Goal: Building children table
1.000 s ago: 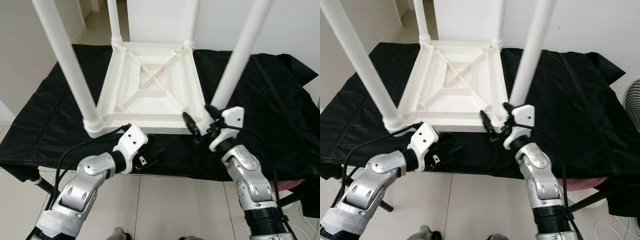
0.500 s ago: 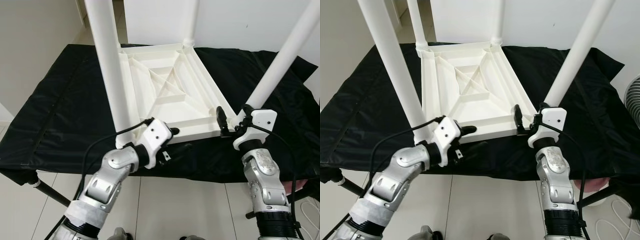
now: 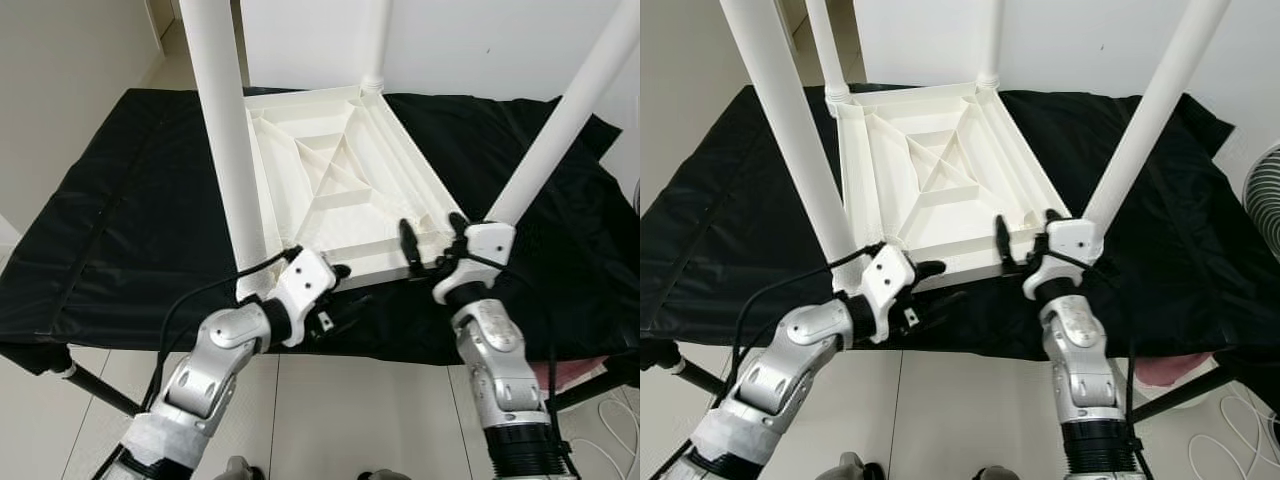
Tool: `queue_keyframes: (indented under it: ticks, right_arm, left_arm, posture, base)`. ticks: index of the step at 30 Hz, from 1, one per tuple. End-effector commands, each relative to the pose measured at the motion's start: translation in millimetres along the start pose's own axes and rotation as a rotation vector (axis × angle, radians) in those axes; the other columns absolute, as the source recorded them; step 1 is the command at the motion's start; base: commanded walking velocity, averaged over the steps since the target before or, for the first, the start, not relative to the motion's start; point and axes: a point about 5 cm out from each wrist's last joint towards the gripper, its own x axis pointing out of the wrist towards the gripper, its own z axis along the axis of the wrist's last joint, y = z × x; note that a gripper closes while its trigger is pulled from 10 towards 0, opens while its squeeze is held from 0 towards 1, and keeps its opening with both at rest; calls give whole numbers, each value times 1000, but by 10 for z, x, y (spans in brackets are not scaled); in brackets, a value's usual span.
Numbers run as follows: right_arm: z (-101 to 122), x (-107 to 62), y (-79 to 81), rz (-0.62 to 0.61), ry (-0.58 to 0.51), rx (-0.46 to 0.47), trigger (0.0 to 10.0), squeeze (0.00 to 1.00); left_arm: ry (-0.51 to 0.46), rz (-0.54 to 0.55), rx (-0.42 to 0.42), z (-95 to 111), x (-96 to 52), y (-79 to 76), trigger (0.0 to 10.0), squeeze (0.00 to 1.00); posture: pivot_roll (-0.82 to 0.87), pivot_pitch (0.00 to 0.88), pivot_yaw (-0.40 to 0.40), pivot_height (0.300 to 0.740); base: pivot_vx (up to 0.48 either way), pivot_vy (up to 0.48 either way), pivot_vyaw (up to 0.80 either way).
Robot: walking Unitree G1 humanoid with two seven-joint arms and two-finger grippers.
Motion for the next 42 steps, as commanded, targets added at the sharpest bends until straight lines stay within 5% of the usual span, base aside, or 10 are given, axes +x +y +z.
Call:
queue_keyframes:
  ticks: [1, 11, 19, 37, 42]
  right_arm:
    - [2, 16, 160, 85, -1, 37, 10000, 0]
    - [101, 63, 239, 137, -35, 53, 10000, 0]
    - [126, 60, 240, 123, -50, 65, 10000, 0]
    - [118, 50, 226, 107, -47, 71, 10000, 0]
    - [86, 39, 234, 114, -36, 73, 10000, 0]
  left_arm:
    - [80, 155, 31, -114, -9, 65, 10000, 0]
    - [186, 391, -17, -245, 36, 307, 10000, 0]
    - [153, 506, -15, -160, 29, 471, 10000, 0]
    - [-5, 496, -24, 79, 9, 489, 10000, 0]
    - [-100, 406, -25, 187, 25, 395, 10000, 0]
  posture:
    - [-70, 86, 23, 740]
    - [-76, 93, 9, 740]
    - [-90, 92, 18, 740]
    - [-99, 86, 26, 740]
    - [-100, 76, 25, 740]
  base:
    - [0, 0, 0]
    - [0, 0, 0]
    - [0, 0, 0]
    - [0, 0, 0]
    - [0, 0, 0]
